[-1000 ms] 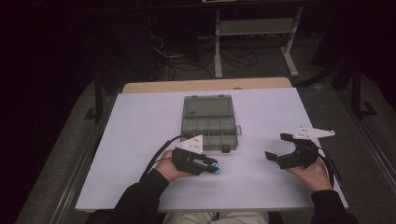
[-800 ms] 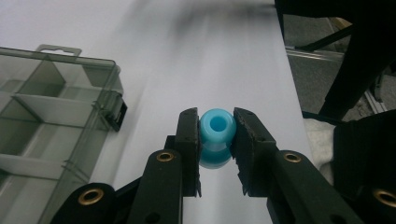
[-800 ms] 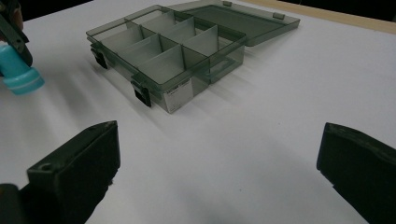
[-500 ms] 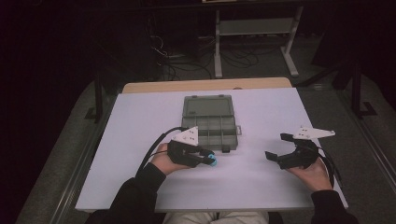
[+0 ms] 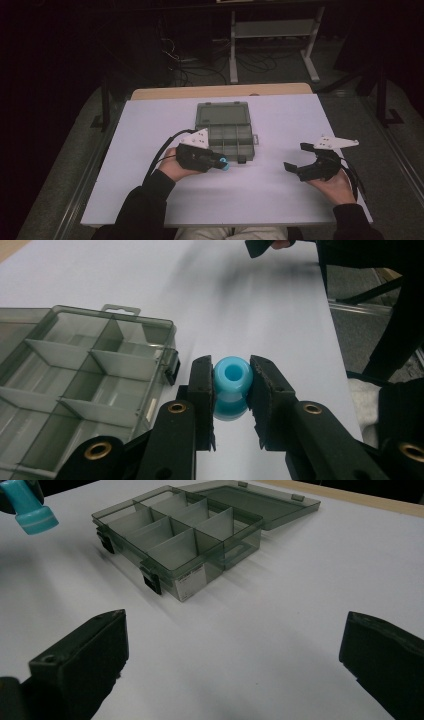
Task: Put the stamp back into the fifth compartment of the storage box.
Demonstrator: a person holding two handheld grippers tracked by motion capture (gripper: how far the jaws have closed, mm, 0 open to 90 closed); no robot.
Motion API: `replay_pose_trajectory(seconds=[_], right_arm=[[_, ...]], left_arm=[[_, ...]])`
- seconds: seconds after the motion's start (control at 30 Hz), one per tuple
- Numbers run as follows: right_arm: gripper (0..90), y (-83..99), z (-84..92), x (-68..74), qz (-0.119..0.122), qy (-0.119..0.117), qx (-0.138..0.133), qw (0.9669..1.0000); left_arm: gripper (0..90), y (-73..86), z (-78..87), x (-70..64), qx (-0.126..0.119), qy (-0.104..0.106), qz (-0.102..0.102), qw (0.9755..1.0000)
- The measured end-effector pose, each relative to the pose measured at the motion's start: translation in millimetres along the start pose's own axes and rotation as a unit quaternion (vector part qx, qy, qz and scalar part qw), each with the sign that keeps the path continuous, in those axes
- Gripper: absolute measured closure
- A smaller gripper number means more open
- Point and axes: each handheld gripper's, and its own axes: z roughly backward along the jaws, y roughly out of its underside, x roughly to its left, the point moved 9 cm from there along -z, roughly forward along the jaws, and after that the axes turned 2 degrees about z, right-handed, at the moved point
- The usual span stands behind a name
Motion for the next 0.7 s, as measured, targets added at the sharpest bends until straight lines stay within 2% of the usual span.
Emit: replay_pose_trajectory(seconds=[0.7], right_arm=[[0.0, 0.4, -0.2, 0.2, -0.002, -0.002, 0.001, 1.0]], left_arm=[[72.7, 0.0, 18.6, 29.8, -0.008, -0.041, 0.024, 0.9988]])
